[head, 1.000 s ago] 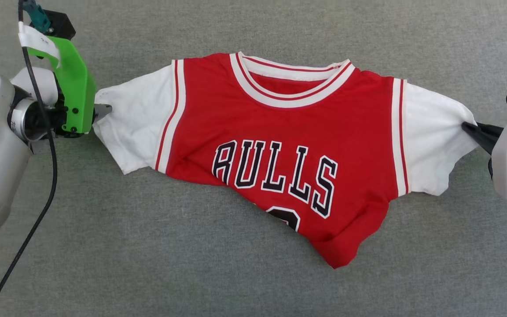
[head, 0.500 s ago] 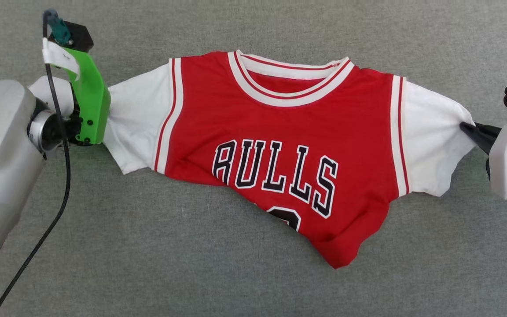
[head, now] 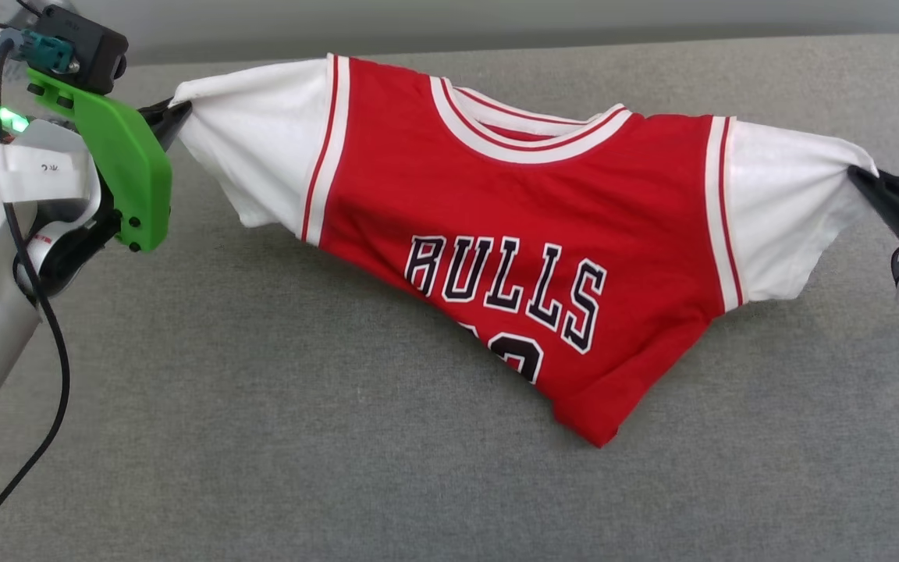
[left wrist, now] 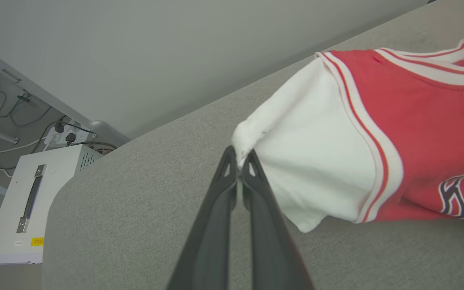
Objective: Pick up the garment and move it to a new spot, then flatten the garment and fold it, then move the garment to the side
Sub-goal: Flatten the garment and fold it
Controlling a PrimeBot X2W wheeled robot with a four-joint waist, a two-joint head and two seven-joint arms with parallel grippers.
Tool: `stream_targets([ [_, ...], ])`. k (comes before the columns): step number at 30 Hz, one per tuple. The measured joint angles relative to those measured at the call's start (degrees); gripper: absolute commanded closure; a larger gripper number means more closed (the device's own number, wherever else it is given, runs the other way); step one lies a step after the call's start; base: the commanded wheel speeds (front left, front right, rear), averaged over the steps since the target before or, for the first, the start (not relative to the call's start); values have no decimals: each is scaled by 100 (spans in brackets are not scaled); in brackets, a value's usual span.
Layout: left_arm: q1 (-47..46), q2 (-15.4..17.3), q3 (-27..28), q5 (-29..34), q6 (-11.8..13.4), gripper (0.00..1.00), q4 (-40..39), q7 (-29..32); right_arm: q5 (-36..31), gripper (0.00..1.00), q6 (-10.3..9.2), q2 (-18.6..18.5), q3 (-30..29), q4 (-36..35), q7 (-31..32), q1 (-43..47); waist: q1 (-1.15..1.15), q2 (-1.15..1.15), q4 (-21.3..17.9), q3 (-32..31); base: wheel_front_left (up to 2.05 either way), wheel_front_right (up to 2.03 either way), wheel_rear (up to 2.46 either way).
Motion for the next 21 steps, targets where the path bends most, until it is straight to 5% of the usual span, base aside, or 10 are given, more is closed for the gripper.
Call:
stream_targets([
  [12,-426,187,313,325,474,100,-1217,-174,-448,100,0,51,-810,-456,33,-460,0,0,262,-475,0,0,0],
  [21,-2222,-435,557,840,482,100,-630,-293,-1209,100,0,339,-866,-43,402,-2753,0,0,323,176,0,0,0],
])
